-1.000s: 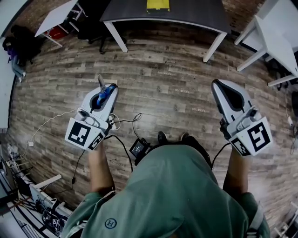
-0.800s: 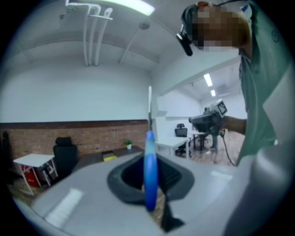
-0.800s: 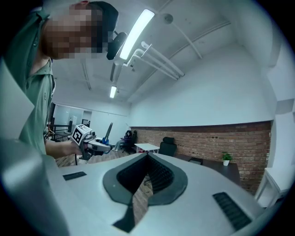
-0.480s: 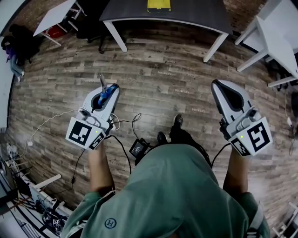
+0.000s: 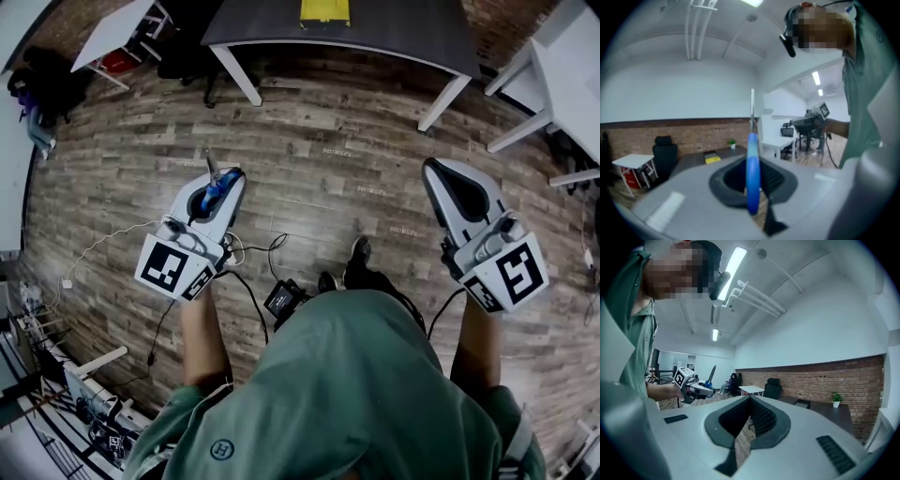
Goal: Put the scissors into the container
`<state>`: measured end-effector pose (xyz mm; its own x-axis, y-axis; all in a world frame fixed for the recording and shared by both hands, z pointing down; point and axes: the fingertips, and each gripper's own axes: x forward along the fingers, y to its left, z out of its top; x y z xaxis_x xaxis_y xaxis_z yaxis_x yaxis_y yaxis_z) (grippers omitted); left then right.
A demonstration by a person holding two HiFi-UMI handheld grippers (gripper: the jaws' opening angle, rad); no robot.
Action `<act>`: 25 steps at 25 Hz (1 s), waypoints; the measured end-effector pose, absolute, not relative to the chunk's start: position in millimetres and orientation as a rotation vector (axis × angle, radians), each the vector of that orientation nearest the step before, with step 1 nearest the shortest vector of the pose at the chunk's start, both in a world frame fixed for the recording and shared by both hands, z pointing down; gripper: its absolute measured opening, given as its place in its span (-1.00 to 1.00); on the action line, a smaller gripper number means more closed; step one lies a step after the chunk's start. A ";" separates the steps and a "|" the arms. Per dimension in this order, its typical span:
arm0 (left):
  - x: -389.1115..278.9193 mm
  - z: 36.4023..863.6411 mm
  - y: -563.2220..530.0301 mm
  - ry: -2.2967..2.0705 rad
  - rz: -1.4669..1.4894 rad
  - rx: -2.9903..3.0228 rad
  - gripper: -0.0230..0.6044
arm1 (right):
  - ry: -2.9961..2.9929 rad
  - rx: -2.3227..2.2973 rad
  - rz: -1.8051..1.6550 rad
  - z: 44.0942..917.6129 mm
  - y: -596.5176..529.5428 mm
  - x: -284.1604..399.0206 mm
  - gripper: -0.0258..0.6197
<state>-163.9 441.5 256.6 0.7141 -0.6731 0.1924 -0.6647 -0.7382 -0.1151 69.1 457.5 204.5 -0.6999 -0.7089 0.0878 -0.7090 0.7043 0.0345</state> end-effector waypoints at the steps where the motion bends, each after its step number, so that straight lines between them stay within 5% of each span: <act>1: -159.5 256.5 435.6 1.123 -0.351 -2.872 -0.86 | -2.818 1.167 0.006 205.0 450.3 72.4 -0.91; 25: -121.1 247.3 322.9 1.188 -0.413 -2.827 -0.86 | -2.874 1.056 0.053 216.2 325.9 103.8 -0.91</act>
